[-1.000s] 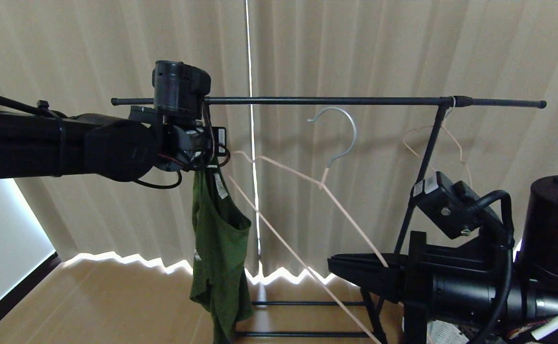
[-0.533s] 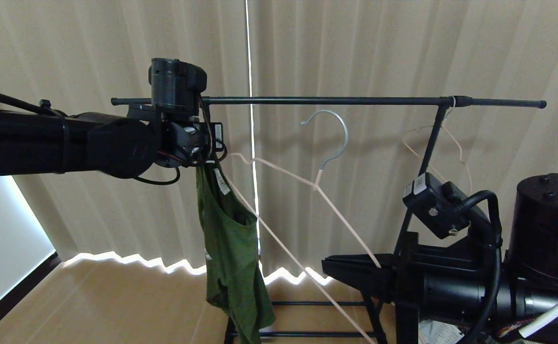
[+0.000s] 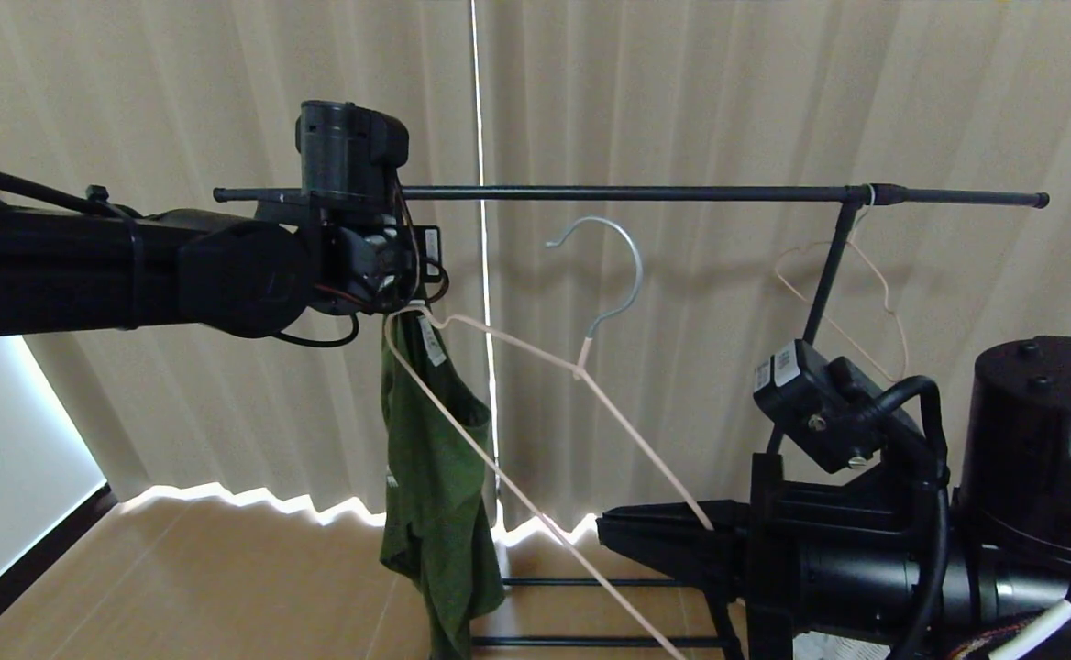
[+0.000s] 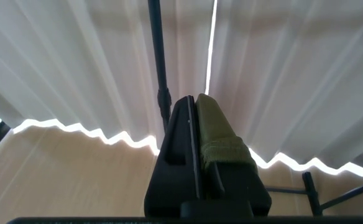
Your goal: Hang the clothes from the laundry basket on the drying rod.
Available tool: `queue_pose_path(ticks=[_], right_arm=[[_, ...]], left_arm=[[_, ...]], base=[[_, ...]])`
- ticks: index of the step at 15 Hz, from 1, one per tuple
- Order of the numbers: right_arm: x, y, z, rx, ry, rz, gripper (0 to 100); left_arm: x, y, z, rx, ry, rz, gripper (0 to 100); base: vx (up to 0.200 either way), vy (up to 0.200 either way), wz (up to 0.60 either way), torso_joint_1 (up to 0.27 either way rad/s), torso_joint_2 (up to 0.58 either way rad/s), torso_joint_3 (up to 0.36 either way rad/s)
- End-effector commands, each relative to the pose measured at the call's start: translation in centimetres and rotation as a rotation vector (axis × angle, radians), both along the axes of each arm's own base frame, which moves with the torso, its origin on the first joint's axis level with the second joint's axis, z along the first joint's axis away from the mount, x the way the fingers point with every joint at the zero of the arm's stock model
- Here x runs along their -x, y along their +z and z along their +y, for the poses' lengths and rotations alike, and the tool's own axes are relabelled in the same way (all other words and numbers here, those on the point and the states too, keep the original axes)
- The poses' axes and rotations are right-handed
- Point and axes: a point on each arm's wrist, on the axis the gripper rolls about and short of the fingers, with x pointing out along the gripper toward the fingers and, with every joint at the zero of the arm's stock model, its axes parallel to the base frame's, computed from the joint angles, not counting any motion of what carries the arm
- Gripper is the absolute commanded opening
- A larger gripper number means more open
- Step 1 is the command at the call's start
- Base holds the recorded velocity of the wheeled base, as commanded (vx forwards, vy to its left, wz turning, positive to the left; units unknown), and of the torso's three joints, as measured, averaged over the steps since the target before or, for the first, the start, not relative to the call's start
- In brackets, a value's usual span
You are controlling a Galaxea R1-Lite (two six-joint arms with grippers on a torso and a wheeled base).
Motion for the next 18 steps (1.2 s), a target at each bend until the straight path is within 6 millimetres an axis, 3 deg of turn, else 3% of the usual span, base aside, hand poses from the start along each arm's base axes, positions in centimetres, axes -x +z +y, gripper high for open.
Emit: queue_pose_path(ticks=[1,7,10,18], right_arm=[[-0.2,0.0,0.0,-0.001,-0.007,-0.001,0],[-2.1,0.4,0.6,-0.011,-0.048,-0.008,0],[-1.9,-0.1,0.3,0.003,-0.048,0.005,0],[-2.7,0.1,0.1,-0.039,-0.078,-0.037,0]], left_arm=[[0.2,0.2,0.0,-0.001,0.0,-0.002,0],[2.1,0.9,-0.1,-0.007,-0.022,-0.001,0],[1.4,1.4,1.3,-0.029,0.009,-0.018,0],[1.7,1.0,1.4,-0.032,0.01,-0.003,0]], base=[[0.0,0.0,0.0,0.0,0.0,0.0],[0.0,0.0,0.0,0.0,0.0,0.0],[0.0,0.0,0.0,0.0,0.0,0.0],[0.0,0.0,0.0,0.0,0.0,0.0]])
